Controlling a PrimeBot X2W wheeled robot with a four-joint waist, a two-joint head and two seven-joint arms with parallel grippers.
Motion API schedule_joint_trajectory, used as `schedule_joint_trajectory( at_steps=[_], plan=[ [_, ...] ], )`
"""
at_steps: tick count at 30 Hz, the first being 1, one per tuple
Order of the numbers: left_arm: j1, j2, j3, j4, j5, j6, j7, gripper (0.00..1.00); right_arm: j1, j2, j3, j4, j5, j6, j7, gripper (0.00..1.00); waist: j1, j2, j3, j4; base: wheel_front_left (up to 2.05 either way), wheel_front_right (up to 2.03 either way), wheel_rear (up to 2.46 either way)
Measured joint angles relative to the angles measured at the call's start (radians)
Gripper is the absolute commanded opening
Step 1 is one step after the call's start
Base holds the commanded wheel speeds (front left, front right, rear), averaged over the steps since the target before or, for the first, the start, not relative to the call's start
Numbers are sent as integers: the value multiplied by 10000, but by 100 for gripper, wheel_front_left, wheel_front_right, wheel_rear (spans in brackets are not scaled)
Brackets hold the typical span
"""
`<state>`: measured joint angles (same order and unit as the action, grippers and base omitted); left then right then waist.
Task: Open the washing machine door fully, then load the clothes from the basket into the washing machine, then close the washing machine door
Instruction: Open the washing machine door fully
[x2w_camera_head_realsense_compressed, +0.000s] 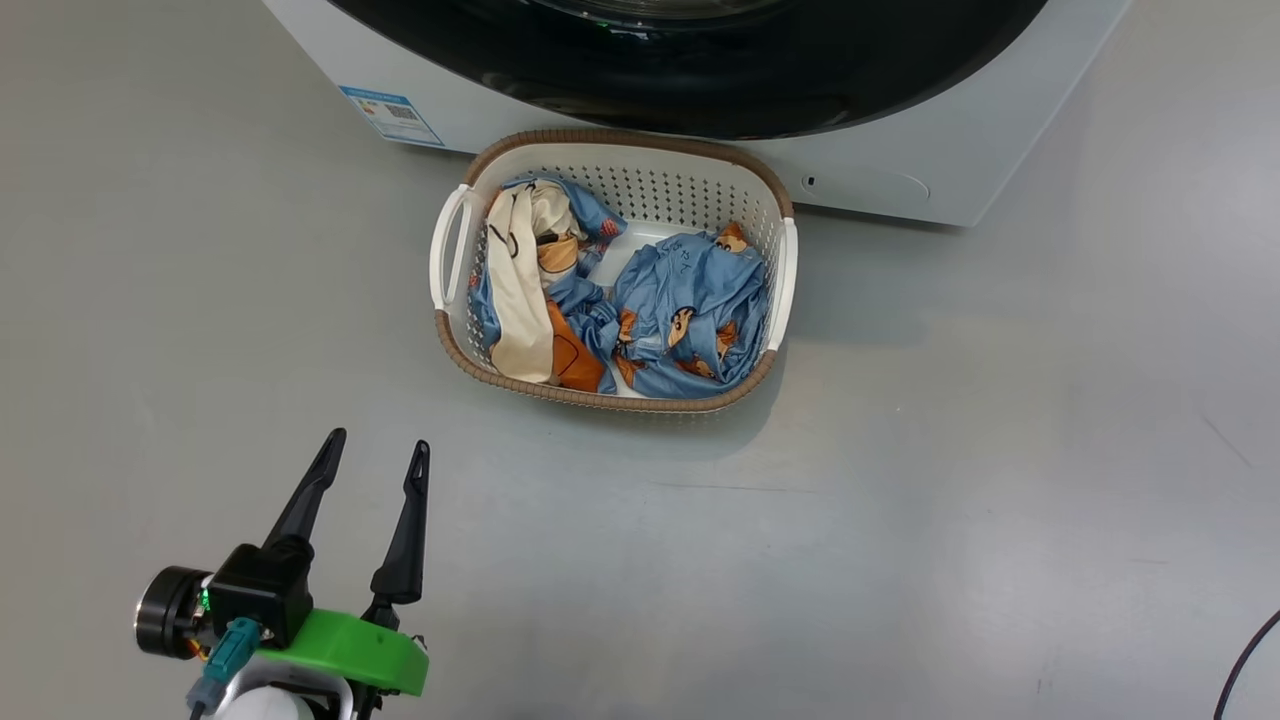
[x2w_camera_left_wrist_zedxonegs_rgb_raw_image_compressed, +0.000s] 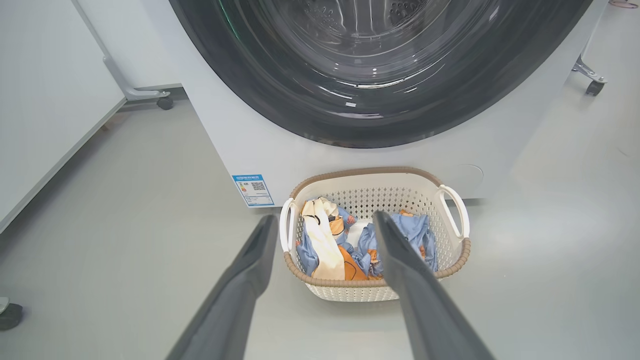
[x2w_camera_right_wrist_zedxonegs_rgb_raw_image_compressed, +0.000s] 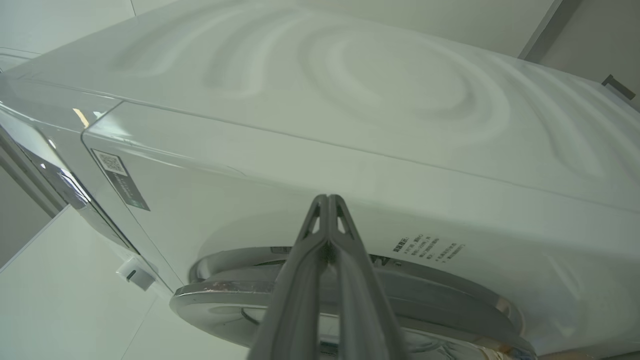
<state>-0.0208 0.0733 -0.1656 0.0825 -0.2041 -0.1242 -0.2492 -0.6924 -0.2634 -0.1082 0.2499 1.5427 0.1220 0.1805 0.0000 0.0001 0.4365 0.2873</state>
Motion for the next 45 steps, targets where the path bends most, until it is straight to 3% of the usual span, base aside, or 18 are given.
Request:
schedule_joint_trajectory(
  at_steps=[12, 45],
  plan=[
    [-240, -165, 21, -8, -17, 0, 0, 100, -1021, -105, 920, 102, -199, 2, 734, 0, 0, 0, 480, 363, 0, 0, 0],
    [-235, -282, 355, -33, -192, 0, 0, 100, -2417, -479, 1728, 577, 52, 0, 2376, 0, 1, 0, 1475, 800, 0, 0, 0]
  ],
)
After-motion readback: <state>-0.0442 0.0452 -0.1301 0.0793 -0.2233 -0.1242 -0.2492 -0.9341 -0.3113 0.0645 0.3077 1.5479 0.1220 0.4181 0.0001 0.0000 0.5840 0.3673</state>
